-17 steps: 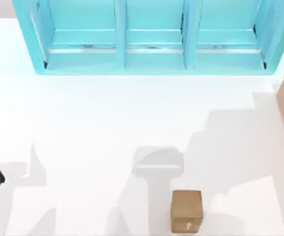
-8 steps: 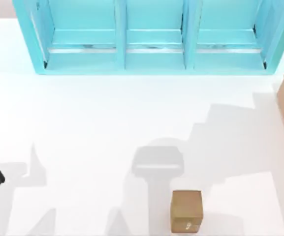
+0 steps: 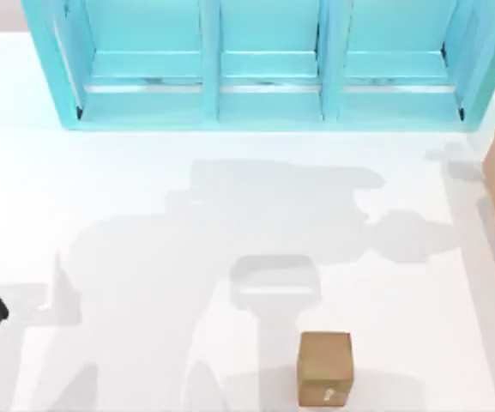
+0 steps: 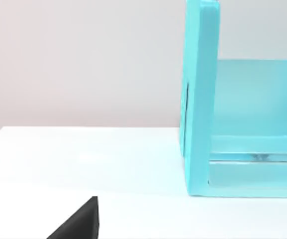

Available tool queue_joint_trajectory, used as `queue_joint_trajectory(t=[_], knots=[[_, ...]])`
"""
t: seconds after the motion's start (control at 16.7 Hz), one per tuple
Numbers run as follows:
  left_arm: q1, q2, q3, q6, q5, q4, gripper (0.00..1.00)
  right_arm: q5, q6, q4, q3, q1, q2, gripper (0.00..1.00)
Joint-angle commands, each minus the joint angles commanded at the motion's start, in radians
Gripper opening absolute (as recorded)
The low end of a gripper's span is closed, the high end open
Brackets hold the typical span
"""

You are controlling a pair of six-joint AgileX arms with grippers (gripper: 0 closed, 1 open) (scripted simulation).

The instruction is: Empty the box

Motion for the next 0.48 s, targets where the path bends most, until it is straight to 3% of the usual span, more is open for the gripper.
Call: queue_joint_trajectory(t=[0.3, 0.48], knots=[[0.000, 0.000, 0.000, 0.000, 0.000, 0.000, 1.00, -0.009, 0.445, 0.122, -0.099, 0.448, 0.005, 0.00], [0.000, 0.000, 0.000, 0.000, 0.000, 0.000, 1.00, -0.005, 0.615, 0.182, -0.166, 0.621, 0.009, 0.00]])
